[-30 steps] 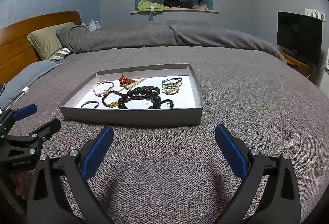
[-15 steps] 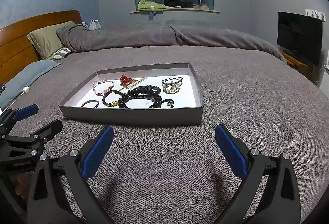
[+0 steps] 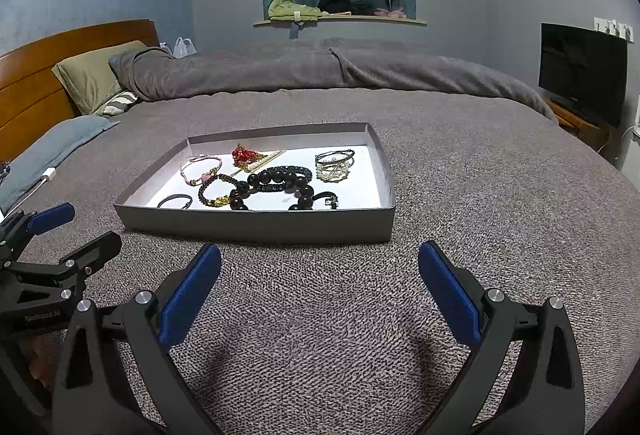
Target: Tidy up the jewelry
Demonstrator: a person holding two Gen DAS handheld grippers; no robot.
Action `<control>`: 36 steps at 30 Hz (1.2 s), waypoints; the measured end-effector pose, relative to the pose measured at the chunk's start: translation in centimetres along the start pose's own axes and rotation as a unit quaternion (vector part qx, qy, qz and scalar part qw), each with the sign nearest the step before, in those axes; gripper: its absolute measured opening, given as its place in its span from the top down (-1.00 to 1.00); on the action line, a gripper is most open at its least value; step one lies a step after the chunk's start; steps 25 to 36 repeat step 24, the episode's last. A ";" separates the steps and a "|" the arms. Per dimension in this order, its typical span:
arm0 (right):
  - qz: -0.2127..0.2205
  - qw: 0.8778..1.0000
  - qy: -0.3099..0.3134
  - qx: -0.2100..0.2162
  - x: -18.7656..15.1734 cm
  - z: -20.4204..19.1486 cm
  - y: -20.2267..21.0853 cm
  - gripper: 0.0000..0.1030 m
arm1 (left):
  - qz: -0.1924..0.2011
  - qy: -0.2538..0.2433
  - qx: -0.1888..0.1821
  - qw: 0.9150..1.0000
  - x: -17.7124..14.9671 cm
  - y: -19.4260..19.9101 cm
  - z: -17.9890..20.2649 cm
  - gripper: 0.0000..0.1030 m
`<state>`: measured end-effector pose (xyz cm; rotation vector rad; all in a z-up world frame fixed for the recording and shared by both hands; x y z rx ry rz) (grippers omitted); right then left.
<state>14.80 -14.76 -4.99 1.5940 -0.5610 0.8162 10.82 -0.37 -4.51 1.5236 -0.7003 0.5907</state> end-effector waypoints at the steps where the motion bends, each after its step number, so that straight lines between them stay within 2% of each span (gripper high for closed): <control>1: 0.000 1.000 0.000 0.000 0.0 0.0 0.0 -0.89 | 0.000 0.000 0.000 1.000 0.0 0.0 -0.1 -0.88; 10: 0.000 1.000 -0.001 0.000 0.0 0.0 0.0 -0.89 | 0.005 -0.004 0.010 1.000 0.0 0.0 -0.3 -0.88; 22: -0.007 1.000 -0.005 0.005 0.0 0.3 -0.1 -0.89 | -0.028 0.003 -0.001 1.000 -0.3 -0.9 -0.5 -0.88; 24: -0.007 1.000 -0.009 0.008 0.2 0.6 -0.1 -0.89 | -0.024 0.003 0.012 1.000 0.2 -0.4 -1.6 -0.88; 36: -0.007 1.000 -0.009 0.008 0.2 0.6 -0.1 -0.89 | -0.024 0.003 0.012 1.000 0.2 -0.4 -1.6 -0.88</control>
Point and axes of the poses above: each gripper's, at about its wrist camera, not at the fingertips, and y roughly against the way its jaws point, z to its right, x to its top, the point moved 8 cm from there along -y, roughly the way its jaws point, and after that the axes turned 9 degrees about -z, right-handed, at the moved point
